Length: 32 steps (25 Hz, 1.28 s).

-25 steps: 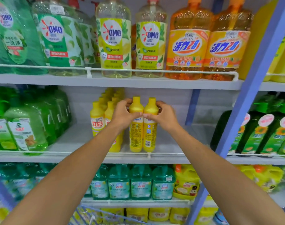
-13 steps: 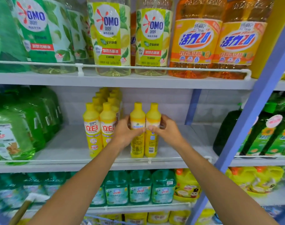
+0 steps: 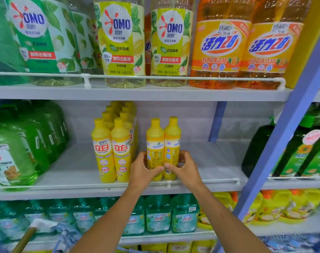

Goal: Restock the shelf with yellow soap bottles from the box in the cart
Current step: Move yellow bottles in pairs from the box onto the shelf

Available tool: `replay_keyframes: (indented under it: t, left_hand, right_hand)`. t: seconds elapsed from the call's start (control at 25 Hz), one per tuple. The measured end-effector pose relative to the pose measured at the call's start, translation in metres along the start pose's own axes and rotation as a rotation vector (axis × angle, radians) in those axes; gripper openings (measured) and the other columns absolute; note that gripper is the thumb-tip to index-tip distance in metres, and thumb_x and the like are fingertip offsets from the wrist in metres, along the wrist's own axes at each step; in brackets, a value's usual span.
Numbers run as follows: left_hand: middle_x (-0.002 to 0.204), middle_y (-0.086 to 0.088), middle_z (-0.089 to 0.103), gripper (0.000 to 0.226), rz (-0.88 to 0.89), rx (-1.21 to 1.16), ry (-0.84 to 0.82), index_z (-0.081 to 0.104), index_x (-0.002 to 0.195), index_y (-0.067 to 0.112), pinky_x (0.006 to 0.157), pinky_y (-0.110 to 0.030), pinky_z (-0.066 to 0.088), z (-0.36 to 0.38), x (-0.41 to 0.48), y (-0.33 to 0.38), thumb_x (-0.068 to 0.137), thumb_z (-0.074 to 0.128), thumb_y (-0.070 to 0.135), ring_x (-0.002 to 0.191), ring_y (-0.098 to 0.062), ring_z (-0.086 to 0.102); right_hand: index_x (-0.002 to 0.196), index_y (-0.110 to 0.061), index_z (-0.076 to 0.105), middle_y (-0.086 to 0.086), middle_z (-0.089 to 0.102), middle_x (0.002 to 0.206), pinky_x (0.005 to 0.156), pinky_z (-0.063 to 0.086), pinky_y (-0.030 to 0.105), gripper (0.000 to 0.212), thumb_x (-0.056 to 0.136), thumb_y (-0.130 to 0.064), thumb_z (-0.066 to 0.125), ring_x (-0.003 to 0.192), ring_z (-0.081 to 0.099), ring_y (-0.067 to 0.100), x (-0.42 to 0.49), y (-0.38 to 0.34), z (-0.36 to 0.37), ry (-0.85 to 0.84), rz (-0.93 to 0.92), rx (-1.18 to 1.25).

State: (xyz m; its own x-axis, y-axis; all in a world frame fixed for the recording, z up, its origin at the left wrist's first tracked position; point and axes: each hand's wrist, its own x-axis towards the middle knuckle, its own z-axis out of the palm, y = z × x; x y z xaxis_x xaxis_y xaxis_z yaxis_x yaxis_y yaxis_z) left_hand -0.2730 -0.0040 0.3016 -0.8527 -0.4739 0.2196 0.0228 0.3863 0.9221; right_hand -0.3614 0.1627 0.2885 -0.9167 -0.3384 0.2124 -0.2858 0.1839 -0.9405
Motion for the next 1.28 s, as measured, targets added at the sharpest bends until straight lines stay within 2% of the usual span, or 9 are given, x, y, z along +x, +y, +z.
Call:
replay_keyframes:
  t: [0.2,0.28,0.4,0.52,0.72,0.8,1.0,1.16,1.28]
  left_hand:
    - [0.115,0.005,0.074,0.059,-0.004,-0.135,-0.221,0.060,0.126,0.019,0.098,-0.039,0.056,-0.017,0.002,-0.008,0.075,0.087,0.011,0.107,-0.008,0.069]
    - [0.113,0.005,0.073,0.057,0.009,-0.086,-0.144,0.060,0.123,0.018,0.095,-0.036,0.057,-0.013,0.000,-0.007,0.074,0.088,0.014,0.104,-0.006,0.069]
    - [0.107,0.007,0.071,0.062,0.010,0.039,0.009,0.057,0.114,0.024,0.083,-0.032,0.060,-0.001,0.002,-0.001,0.065,0.094,0.027,0.096,-0.004,0.068]
    - [0.105,0.008,0.070,0.065,0.014,0.073,-0.016,0.058,0.112,0.029,0.080,-0.032,0.060,0.001,0.007,-0.003,0.059,0.094,0.034,0.095,-0.006,0.068]
    - [0.111,0.007,0.073,0.053,0.008,-0.041,-0.143,0.061,0.121,0.021,0.092,-0.031,0.058,-0.009,0.006,-0.009,0.076,0.085,0.006,0.103,-0.006,0.070]
    - [0.110,0.007,0.072,0.058,-0.029,-0.005,-0.070,0.060,0.121,0.019,0.087,-0.029,0.060,-0.005,0.009,-0.009,0.071,0.090,0.012,0.098,-0.003,0.069]
    - [0.110,0.004,0.071,0.064,-0.022,0.080,-0.028,0.062,0.116,0.023,0.085,-0.038,0.060,0.000,0.019,-0.009,0.061,0.092,0.034,0.099,-0.011,0.069]
    - [0.116,0.006,0.072,0.058,-0.017,-0.052,-0.127,0.060,0.125,0.020,0.096,-0.040,0.057,-0.007,0.017,-0.014,0.074,0.088,0.017,0.107,-0.008,0.069]
    - [0.114,0.002,0.072,0.059,-0.036,-0.029,-0.031,0.059,0.120,0.018,0.093,-0.039,0.059,-0.001,0.020,-0.016,0.070,0.091,0.017,0.103,-0.011,0.069]
  right_hand:
    - [0.135,-0.024,0.056,-0.008,0.070,0.124,0.100,0.054,0.033,0.063,0.079,-0.036,0.082,0.115,0.066,0.009,-0.001,0.005,-0.018,-0.207,-0.027,0.056]
    - [0.130,-0.024,0.058,-0.010,0.072,0.119,0.098,0.056,0.033,0.059,0.077,-0.033,0.085,0.110,0.068,0.007,-0.001,0.005,-0.013,-0.133,-0.038,0.015]
    - [0.122,-0.023,0.060,-0.013,0.071,0.109,0.084,0.057,0.020,0.062,0.071,-0.037,0.091,0.099,0.068,0.000,-0.004,-0.002,0.000,0.055,-0.034,-0.070]
    - [0.123,-0.024,0.059,-0.013,0.071,0.111,0.079,0.054,0.012,0.062,0.072,-0.040,0.089,0.101,0.067,0.001,-0.005,-0.003,-0.002,0.026,-0.023,-0.064]
    - [0.132,-0.025,0.056,-0.007,0.070,0.125,0.100,0.054,0.029,0.052,0.086,-0.020,0.079,0.115,0.066,0.007,0.000,0.001,-0.009,-0.136,-0.075,0.038]
    - [0.125,-0.026,0.058,-0.008,0.071,0.117,0.096,0.057,0.032,0.052,0.081,-0.021,0.084,0.106,0.068,0.003,0.004,0.001,-0.001,-0.041,-0.066,0.010]
    - [0.125,-0.021,0.055,-0.010,0.069,0.113,0.081,0.055,0.018,0.068,0.070,-0.041,0.091,0.102,0.067,0.003,0.006,-0.007,0.008,0.054,-0.037,-0.081]
    - [0.137,-0.020,0.054,-0.008,0.068,0.126,0.095,0.054,0.021,0.057,0.086,-0.022,0.080,0.115,0.065,0.003,0.006,-0.005,-0.002,-0.099,-0.095,0.041]
    - [0.131,-0.021,0.055,-0.006,0.070,0.121,0.096,0.056,0.029,0.055,0.083,-0.020,0.083,0.110,0.067,0.006,0.009,-0.001,0.005,-0.022,-0.085,0.037]
